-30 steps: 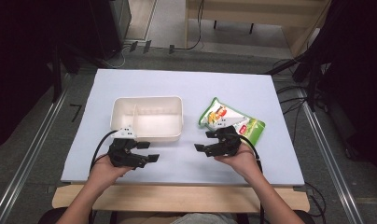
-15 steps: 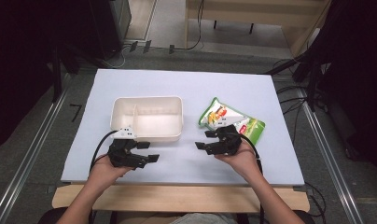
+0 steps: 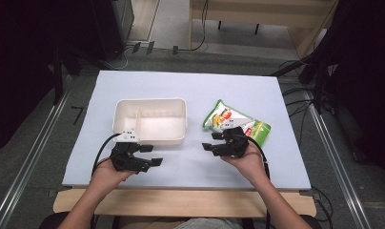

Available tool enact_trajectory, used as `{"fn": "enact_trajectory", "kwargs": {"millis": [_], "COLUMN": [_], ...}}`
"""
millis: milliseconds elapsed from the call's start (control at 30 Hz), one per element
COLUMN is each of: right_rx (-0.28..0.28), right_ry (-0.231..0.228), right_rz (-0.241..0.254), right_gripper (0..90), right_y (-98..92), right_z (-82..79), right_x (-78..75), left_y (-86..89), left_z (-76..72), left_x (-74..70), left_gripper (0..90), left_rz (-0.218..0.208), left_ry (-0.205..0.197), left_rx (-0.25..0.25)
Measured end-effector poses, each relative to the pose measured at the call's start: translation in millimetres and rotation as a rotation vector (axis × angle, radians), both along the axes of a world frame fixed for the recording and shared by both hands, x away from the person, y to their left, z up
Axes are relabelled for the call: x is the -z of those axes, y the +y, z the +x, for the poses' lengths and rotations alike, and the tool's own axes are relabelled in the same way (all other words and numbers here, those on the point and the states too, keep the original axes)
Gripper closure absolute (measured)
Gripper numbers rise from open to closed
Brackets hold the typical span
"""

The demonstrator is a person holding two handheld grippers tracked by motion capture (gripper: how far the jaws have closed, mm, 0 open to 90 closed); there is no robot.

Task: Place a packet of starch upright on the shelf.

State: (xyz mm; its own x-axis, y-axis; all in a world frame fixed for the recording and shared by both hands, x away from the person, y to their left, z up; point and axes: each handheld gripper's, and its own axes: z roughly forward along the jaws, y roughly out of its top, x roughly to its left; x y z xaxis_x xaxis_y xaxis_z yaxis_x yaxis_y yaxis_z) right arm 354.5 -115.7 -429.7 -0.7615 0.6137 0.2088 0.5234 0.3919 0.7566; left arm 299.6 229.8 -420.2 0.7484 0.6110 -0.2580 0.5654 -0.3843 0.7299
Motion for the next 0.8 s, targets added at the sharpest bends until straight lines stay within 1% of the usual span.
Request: {"fn": "enact_trajectory", "kwargs": {"millis": [33, 67, 167, 200, 267, 500, 533, 567, 600, 667, 800], "right_rx": [0.000, 0.005, 0.006, 0.014, 0.013, 0.011, 0.011, 0.011, 0.016, 0.021, 0.049], "right_ry": [0.002, -0.005, -0.014, -0.005, -0.002, 0.012, 0.010, 0.010, 0.012, 0.012, 0.014], "right_rz": [-0.002, -0.015, -0.021, -0.015, -0.014, -0.023, -0.033, -0.033, -0.045, -0.051, -0.039], "right_gripper": [40.5, 40.7, 41.1, 41.1, 41.1, 41.7, 43.3, 43.3, 45.1, 45.9, 49.2], "right_y": [0.0, 0.4, 0.2, 0.0, 0.0, 0.6, 0.1, 0.1, -0.7, -1.4, -7.9], "right_z": [0.3, 0.7, 0.7, 0.9, 1.0, 1.1, 1.7, 1.7, 2.6, 3.0, 7.4], "right_x": [0.5, 1.5, 1.8, 1.7, 2.0, 3.4, 4.2, 4.2, 5.4, 5.7, 7.1], "left_y": [-0.1, -0.3, -0.5, -0.5, -0.5, -0.9, -1.0, -1.0, -1.1, -1.0, -0.9], "left_z": [0.0, -0.1, -0.3, -0.4, -0.4, -0.8, -1.0, -1.0, -1.0, -0.9, -0.8], "left_x": [0.0, -0.1, -0.1, -0.3, -0.2, -0.5, -0.5, -0.5, -0.4, -0.5, -0.8], "left_gripper": [31.7, 31.7, 31.7, 31.7, 31.7, 31.6, 31.7, 31.6, 31.6, 31.7, 31.6], "left_rz": [-0.001, 0.003, 0.003, 0.005, 0.004, 0.004, 0.003, 0.003, 0.002, 0.003, 0.006], "left_ry": [0.000, -0.001, 0.000, -0.001, 0.000, 0.003, 0.003, 0.003, 0.003, 0.001, 0.000], "left_rx": [0.000, 0.000, 0.001, 0.000, 0.001, 0.003, 0.004, 0.004, 0.003, 0.002, 0.003]}}
